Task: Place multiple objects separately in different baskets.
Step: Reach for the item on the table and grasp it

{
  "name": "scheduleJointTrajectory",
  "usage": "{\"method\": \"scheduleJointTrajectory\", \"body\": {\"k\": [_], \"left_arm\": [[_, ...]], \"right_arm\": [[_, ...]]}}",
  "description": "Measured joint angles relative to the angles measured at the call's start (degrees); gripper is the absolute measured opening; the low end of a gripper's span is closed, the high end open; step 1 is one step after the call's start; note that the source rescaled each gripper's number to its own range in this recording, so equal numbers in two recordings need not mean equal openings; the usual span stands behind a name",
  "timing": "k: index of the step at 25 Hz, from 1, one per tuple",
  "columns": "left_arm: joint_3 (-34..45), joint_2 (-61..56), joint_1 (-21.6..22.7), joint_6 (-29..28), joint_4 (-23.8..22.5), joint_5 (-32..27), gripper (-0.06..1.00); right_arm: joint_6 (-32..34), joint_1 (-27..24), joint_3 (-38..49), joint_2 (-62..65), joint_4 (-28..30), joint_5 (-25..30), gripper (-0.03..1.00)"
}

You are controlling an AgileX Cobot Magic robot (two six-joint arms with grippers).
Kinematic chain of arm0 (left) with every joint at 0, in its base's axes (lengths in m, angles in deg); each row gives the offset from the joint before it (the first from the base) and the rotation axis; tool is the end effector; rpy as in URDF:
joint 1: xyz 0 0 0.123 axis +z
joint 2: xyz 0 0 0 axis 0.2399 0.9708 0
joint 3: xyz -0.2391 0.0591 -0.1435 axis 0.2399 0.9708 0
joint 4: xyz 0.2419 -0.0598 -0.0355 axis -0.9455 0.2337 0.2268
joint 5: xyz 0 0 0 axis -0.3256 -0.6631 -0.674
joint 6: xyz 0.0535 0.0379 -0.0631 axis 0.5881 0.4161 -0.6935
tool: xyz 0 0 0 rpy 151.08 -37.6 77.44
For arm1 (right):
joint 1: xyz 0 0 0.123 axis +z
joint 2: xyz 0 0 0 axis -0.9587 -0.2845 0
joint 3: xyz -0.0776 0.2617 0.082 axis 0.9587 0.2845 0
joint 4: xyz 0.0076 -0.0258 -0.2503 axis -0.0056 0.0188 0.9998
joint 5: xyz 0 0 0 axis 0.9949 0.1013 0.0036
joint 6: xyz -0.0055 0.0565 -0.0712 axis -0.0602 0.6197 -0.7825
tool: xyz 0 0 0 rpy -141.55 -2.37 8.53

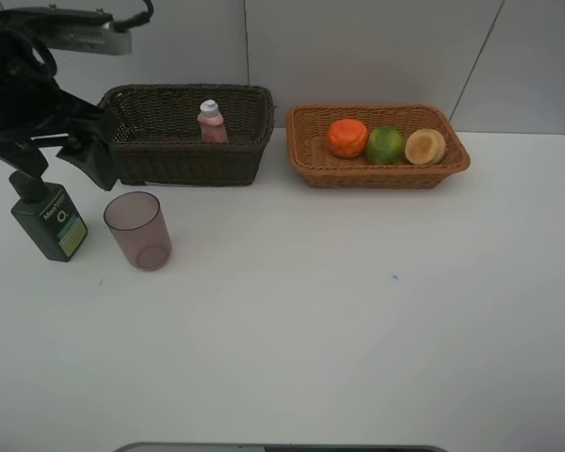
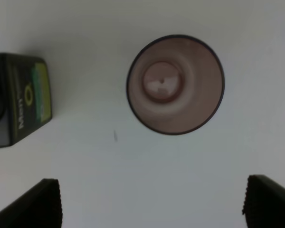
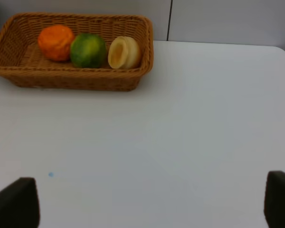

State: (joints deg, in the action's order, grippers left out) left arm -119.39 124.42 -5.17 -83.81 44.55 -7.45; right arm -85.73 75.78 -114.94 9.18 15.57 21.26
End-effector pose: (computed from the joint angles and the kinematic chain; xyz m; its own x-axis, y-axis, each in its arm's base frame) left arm 0.2696 -0.0942 0.2612 -0.9508 0.2245 -0.2133 0.2365 0.9711 -0.0322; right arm -0.0082 -0.0071 0.2838 -0.4314 -0.0447 -0.9011 0.0147 0.9983 -0.0565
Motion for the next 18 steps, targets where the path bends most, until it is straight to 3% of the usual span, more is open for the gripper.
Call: {"method": "scheduleJointTrajectory", "body": {"k": [11,18], "left_arm": [[-2.16,12.93,-10.7,-2.09,-5.15,3.59,1.0],[-2.21,15.35,-11.31,-2.87,-6.41,6.51,1.0]], "right_arm": [[0.0,0.0,0.0,0.0,-0.05,0.0,1.0],[0.0,0.0,0.0,0.0,-0.05,0.0,1.0]]}}
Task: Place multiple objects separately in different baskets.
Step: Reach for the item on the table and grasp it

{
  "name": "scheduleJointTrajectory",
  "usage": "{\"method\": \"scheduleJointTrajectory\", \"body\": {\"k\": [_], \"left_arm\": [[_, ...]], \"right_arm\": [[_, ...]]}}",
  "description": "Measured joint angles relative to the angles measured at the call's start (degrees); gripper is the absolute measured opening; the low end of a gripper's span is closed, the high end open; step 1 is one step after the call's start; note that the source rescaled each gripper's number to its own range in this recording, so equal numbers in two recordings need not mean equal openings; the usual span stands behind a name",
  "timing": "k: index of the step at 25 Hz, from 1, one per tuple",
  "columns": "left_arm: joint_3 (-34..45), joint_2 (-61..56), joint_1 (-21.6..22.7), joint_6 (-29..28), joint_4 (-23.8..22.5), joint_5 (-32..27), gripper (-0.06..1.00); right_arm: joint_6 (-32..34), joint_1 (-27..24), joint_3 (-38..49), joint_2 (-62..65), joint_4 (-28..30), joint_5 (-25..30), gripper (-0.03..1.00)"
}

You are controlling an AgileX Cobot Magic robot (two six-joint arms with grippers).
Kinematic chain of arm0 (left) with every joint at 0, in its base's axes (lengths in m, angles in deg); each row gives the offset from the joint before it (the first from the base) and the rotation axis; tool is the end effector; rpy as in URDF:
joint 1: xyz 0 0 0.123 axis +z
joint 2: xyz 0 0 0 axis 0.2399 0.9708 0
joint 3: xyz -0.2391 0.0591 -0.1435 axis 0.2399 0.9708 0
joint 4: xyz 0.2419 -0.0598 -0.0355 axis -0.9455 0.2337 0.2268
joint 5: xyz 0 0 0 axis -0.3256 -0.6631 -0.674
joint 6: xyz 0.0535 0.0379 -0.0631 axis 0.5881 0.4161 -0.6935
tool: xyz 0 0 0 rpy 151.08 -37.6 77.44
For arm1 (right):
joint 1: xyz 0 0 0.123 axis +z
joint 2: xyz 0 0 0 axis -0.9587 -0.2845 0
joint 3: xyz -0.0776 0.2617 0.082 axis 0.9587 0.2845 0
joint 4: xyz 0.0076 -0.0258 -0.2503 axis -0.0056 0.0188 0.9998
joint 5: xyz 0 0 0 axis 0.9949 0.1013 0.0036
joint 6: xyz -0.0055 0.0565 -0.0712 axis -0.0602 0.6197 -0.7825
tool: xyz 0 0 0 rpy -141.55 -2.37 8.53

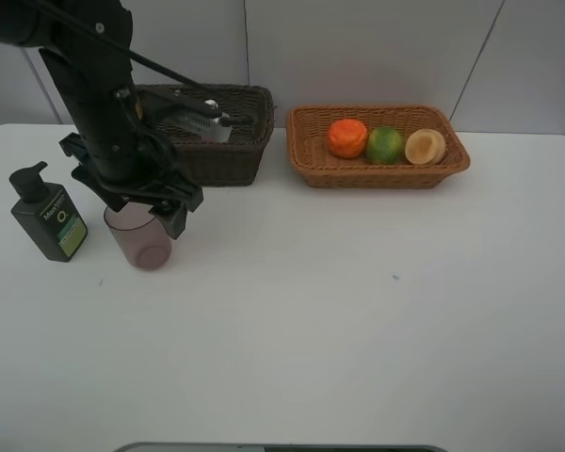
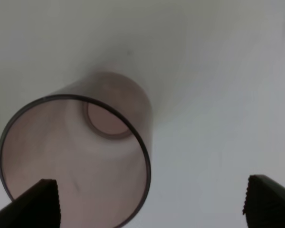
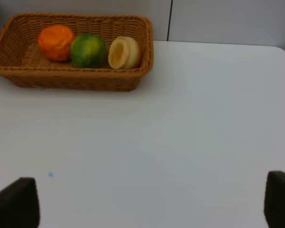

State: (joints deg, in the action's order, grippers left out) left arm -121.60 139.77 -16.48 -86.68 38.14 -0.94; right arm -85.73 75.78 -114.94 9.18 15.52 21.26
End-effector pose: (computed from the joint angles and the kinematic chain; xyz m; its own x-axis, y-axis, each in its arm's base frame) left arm 0.2887 -0.1608 0.1900 -0.8960 0.4302 -0.1096 0.4249 0.9026 0.0694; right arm -0.0082 -0.0070 0.2838 -0.4314 -0.0442 -0.9011 0.0142 0.9983 -0.0558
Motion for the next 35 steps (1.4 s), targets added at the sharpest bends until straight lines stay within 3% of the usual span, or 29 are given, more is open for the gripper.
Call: {"method": "scheduleJointTrajectory", "body": {"k": [30,33,35], "left_arm": [[0.0,11.53,-0.6,1.23,-1.72,8.83,1.0],[0.0,12.4,-0.6,1.35,-1.72,8.87,0.94],[0.0,12.46,-0.6,1.35,-1.72,8.91,0.8]], "right_arm": [[0.0,0.0,0.05,0.0,0.0,0.0,1.0],[0.0,0.0,0.05,0.0,0.0,0.0,1.0],[0.0,0.0,0.11,0.0,0.0,0.0,1.0]]}}
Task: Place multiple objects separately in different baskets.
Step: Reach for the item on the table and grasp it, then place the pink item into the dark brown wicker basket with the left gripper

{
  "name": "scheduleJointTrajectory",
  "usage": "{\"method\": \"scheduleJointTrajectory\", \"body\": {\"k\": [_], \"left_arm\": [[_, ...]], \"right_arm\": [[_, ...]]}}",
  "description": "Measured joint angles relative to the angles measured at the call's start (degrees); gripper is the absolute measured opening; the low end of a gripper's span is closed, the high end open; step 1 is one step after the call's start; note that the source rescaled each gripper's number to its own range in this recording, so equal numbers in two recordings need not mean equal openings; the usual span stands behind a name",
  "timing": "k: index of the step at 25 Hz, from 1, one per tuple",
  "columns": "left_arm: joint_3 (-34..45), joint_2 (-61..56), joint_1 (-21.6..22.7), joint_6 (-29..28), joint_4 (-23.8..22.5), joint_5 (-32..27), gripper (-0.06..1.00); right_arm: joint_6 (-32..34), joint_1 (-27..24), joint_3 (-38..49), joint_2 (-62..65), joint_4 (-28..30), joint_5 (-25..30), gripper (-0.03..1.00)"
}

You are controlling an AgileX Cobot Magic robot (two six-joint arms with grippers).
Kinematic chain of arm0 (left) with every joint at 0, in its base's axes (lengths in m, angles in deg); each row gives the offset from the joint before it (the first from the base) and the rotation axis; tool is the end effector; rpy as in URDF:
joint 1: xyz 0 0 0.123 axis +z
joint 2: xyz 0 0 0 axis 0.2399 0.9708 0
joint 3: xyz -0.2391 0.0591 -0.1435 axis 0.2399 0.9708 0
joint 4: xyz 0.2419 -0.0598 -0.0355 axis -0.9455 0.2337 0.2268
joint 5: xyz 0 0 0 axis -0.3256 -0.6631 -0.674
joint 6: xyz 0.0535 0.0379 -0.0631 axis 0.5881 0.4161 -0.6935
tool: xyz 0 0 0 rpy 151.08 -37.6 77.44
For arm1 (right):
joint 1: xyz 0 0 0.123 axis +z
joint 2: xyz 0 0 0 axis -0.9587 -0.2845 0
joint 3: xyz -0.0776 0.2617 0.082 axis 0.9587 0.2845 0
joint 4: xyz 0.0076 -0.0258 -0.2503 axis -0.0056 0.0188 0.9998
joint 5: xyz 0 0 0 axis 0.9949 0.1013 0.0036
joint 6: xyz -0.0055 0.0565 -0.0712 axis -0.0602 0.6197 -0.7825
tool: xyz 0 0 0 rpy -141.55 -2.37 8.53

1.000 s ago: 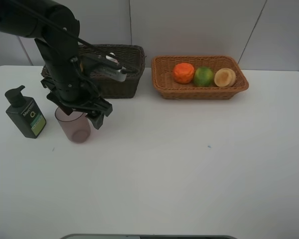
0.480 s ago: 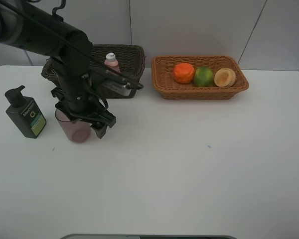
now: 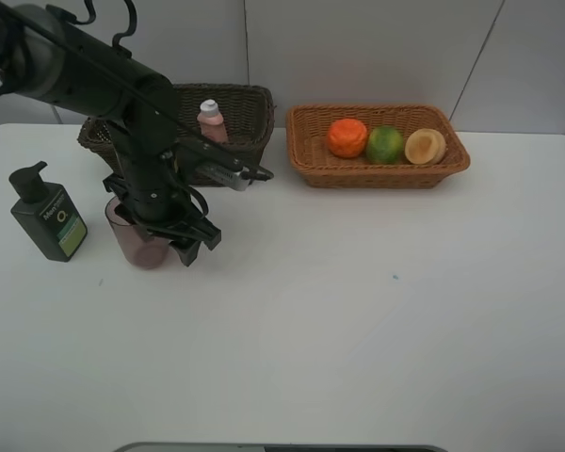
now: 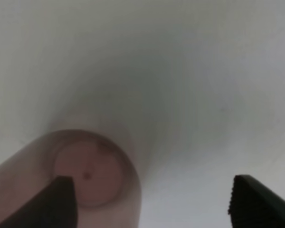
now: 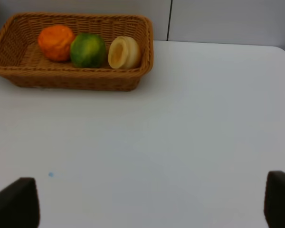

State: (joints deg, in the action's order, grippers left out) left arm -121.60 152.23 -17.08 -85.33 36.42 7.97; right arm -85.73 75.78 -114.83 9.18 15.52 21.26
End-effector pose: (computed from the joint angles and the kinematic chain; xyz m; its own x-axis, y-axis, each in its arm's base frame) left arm 0.3054 -0.1738 0.1167 -0.8693 0.4921 -0.0458 0.4872 0.8688 0.0879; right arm -0.0080 -0.0070 0.2833 -0.4331 -0.0443 -0.9003 0.0141 0.9983 -0.0559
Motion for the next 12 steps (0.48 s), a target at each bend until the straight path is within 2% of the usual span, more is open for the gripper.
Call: {"method": "scheduleJointTrajectory", "body": {"k": [2,5,6,12], "left_arm": [[0.0,0.0,0.0,0.0,0.0,0.0,0.57],[0.0,0.0,0.0,0.0,0.0,-0.05,0.11],[0.0,0.0,0.0,0.0,-0.1,-0.2,0.02],[0.0,0.0,0.0,0.0,-0.16,-0.21,0.01]], "right_arm": [[0.0,0.0,0.06,0.0,0.0,0.0,1.0],[0.0,0.0,0.06,0.0,0.0,0.0,1.0],[0.0,0.0,0.06,0.0,0.0,0.0,1.0],[0.0,0.0,0.06,0.0,0.0,0.0,1.0]]}}
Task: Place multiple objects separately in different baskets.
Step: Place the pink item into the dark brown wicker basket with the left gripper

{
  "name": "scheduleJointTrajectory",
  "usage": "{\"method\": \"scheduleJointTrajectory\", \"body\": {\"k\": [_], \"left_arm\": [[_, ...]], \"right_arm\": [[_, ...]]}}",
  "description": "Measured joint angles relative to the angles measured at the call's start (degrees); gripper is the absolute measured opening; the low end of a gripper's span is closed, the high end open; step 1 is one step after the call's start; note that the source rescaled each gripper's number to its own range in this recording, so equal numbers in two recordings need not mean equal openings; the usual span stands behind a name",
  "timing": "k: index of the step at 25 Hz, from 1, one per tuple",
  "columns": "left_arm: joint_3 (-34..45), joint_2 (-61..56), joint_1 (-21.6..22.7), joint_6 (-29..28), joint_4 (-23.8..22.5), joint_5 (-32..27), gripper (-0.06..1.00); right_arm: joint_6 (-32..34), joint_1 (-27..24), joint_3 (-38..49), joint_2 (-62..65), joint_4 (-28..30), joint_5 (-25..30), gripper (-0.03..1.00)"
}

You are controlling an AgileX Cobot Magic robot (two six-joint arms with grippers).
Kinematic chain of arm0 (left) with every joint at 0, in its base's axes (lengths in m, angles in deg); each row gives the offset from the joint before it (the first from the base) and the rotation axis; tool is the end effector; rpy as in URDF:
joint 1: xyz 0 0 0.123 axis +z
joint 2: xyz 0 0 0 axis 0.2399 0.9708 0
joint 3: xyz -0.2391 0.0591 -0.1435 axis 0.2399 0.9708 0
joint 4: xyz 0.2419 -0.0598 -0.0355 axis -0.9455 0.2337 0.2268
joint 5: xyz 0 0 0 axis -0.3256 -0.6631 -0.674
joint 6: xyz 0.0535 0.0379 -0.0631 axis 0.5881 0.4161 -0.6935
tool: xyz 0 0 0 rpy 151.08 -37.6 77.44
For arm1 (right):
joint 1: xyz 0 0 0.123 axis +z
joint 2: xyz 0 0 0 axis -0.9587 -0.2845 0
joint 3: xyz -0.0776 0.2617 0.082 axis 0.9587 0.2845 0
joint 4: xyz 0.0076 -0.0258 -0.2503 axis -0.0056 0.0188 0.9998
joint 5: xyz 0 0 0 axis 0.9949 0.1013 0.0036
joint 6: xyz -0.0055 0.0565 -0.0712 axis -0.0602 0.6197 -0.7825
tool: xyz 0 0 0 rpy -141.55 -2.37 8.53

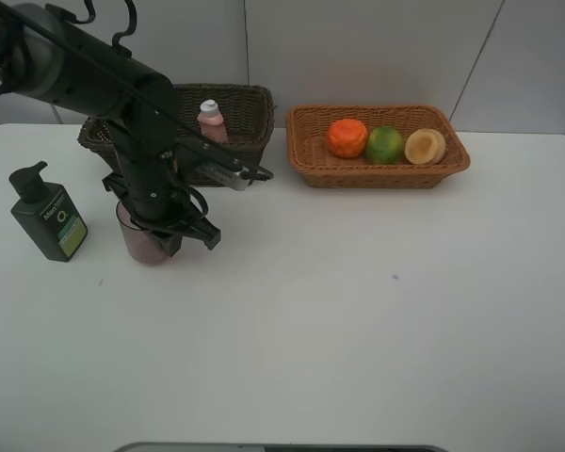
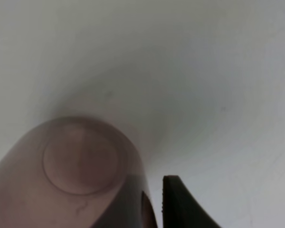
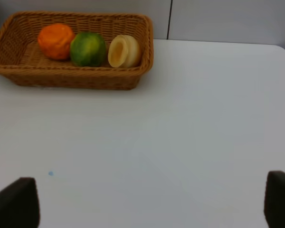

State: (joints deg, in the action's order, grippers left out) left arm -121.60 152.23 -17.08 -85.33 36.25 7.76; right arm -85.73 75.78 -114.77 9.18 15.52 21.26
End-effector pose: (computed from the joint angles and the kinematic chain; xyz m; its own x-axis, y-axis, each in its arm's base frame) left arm 0.3053 -0.1734 0.1167 -0.8685 0.4938 -0.0423 0.4889 0.8676 0.0905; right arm -0.0079 -0.0070 0.2830 -0.4340 -0.0444 -0.8998 0.0140 0.9983 -0.0560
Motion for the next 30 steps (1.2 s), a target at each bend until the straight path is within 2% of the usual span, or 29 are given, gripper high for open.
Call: {"method": "scheduleJointTrajectory", "body": {"k": [10,14,26,30], "left_arm": [[0.0,0.0,0.0,-0.05,0.0,-0.11,0.01],[-1.2,0.06,0.0,-0.21,0.09,-2.88,0.01],[-15.59,-5.01,0.45,-3.17,-0.26,-12.31,0.01],[-21.93,-5.13,2.95,-3.28,-0.2,-13.72,0.01]], "right_arm": [[0.0,0.0,0.0,0.0,0.06,0.0,1.0],[0.0,0.0,0.0,0.0,0.02,0.0,1.0],[0.0,0.0,0.0,0.0,0.02,0.0,1.0],[0.0,0.0,0.0,0.0,0.02,0.0,1.0]]}}
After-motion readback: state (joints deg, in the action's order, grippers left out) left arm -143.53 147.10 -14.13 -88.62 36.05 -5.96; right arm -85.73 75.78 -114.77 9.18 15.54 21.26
